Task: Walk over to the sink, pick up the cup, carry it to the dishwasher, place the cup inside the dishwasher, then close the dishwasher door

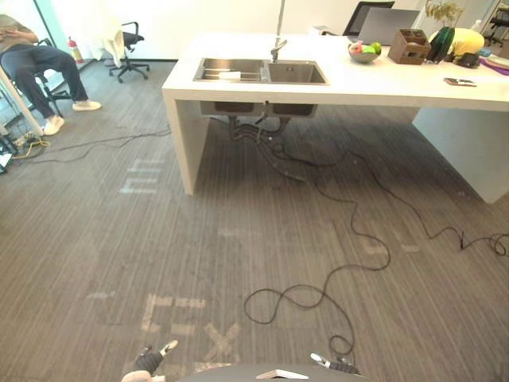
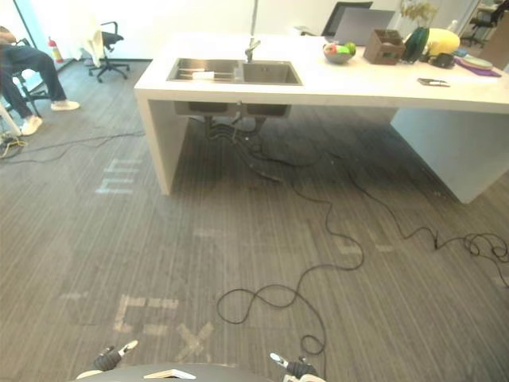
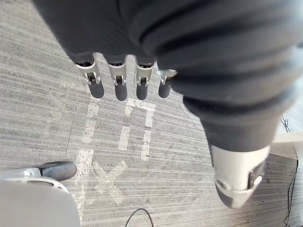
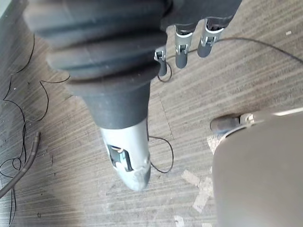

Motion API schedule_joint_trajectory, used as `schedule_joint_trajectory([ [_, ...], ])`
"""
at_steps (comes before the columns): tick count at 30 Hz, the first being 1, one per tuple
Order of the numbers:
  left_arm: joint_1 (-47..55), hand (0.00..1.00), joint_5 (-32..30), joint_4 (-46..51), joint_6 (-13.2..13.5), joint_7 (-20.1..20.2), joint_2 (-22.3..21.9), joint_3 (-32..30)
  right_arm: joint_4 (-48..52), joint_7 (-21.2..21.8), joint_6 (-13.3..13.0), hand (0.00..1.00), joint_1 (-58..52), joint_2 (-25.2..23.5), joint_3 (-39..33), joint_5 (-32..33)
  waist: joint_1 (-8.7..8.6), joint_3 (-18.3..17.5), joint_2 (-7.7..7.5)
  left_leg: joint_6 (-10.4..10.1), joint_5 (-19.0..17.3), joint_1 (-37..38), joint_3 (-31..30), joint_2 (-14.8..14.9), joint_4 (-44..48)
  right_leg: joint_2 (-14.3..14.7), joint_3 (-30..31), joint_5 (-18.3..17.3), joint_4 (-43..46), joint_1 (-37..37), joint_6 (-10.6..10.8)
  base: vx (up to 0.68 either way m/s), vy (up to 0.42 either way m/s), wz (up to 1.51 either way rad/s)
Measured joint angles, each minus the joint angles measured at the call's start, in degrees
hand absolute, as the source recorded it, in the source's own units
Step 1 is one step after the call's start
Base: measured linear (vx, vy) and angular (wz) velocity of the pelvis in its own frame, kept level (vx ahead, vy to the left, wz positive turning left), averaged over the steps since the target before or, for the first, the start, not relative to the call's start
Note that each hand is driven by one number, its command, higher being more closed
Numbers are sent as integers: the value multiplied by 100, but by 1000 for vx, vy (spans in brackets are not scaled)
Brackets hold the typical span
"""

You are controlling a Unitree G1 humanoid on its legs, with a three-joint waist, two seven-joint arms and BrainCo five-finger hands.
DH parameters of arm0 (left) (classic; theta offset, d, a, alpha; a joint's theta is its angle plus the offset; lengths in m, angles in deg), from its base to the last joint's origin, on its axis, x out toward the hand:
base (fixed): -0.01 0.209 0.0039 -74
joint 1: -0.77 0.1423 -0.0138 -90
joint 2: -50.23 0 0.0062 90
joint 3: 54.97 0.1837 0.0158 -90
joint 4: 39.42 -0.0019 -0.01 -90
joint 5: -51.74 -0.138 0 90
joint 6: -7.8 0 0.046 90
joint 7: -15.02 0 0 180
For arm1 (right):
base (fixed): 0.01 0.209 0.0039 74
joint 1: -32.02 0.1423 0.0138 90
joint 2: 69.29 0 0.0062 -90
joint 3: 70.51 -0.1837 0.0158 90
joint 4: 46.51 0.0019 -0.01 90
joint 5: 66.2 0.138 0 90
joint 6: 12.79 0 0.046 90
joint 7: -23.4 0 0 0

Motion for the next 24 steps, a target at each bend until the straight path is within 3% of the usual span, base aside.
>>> schedule_joint_trajectory([
  [7,-60,0,-5,-5,-280,-76,93,264,-35,494,122,0,-13,136,299,-116,-46,16,-7,8,-39,-31,-3,-3,0,-1,0,-18,-1,-12,14,-14,-2,0],
  [14,-177,0,-103,-24,-820,-34,127,300,-73,501,119,0,57,168,395,-117,-92,103,-7,29,-33,46,13,-4,3,3,11,-2,31,15,-4,19,-4,-1],
  [24,-194,0,266,-48,-1184,-235,126,104,-98,396,186,0,112,135,382,-56,-97,203,-61,29,-33,134,27,-1,2,2,19,-2,-1,103,-4,-16,-7,0],
])
